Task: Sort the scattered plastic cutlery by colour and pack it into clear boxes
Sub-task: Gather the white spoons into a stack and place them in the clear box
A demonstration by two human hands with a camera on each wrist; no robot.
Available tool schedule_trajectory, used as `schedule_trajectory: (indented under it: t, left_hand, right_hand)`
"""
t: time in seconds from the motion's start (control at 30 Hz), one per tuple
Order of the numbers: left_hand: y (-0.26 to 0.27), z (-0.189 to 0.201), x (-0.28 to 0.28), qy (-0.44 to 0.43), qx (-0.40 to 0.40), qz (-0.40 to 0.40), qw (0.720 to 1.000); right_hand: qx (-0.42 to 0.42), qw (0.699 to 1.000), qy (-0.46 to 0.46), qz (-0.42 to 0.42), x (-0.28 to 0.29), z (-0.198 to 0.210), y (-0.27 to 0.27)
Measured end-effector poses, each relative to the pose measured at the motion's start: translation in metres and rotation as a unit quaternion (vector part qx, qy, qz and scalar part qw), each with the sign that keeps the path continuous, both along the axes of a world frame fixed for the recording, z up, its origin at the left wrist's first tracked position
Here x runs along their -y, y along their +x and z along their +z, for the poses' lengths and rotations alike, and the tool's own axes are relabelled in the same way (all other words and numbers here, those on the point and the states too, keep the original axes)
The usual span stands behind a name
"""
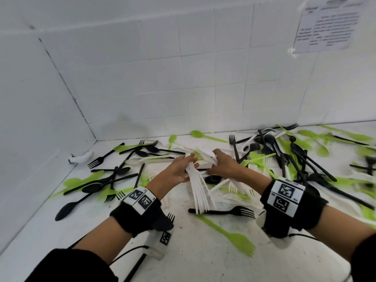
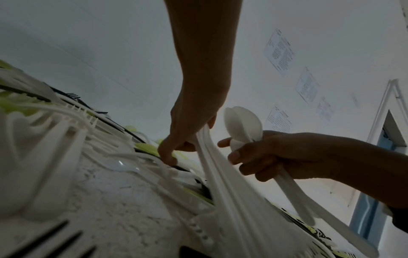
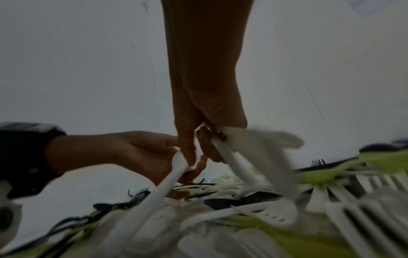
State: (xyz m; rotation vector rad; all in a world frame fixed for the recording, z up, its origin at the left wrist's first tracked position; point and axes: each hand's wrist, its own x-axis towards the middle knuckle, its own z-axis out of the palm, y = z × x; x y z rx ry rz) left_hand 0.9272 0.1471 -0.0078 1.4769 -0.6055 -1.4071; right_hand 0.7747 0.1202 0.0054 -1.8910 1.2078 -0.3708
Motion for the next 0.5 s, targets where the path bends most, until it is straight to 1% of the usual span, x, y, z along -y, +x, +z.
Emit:
schedule_trajectory:
  t: [0.03, 0.1, 0.17, 0.23, 0.3, 0.4, 0.5]
  left_hand:
    - [-0.002, 0.001, -0.001, 0.002, 0.0, -0.006, 1.0]
    - [-0.004, 0.002, -0.001, -0.006, -0.011, -0.021, 1.0]
    - [-0.004, 0.001, 0.0, -0.034, -0.054, -0.033, 0.997]
    - [-0.004, 0.001, -0.004, -0.063, -0.093, -0.023, 0.993]
    - [-0.007, 0.001, -0.007, -0.068, -0.113, -0.03, 0.991]
    - [-0.008, -0.001, -0.007, -0.082, -0.109, -0.058, 0.989]
    - [-0.005, -0.005, -0.006, -0.095, -0.1, -0.065, 0.988]
  right_hand:
    - [0.013, 0.999, 0.049, 0.011, -0.001, 0.0, 0.003]
    - [0.074, 0.985, 0.155, -0.001, -0.005, 0.004, 0.006]
    - [0.123, 0.97, 0.208, -0.031, -0.005, 0.005, 0.008]
    - [0.124, 0.968, 0.215, -0.037, -0.005, 0.005, 0.008]
    - [0.115, 0.97, 0.213, -0.03, -0.006, 0.004, 0.01]
    - [0.106, 0.974, 0.201, -0.018, -0.01, 0.003, 0.015]
    - [0.114, 0.974, 0.195, 0.019, -0.01, 0.001, 0.017]
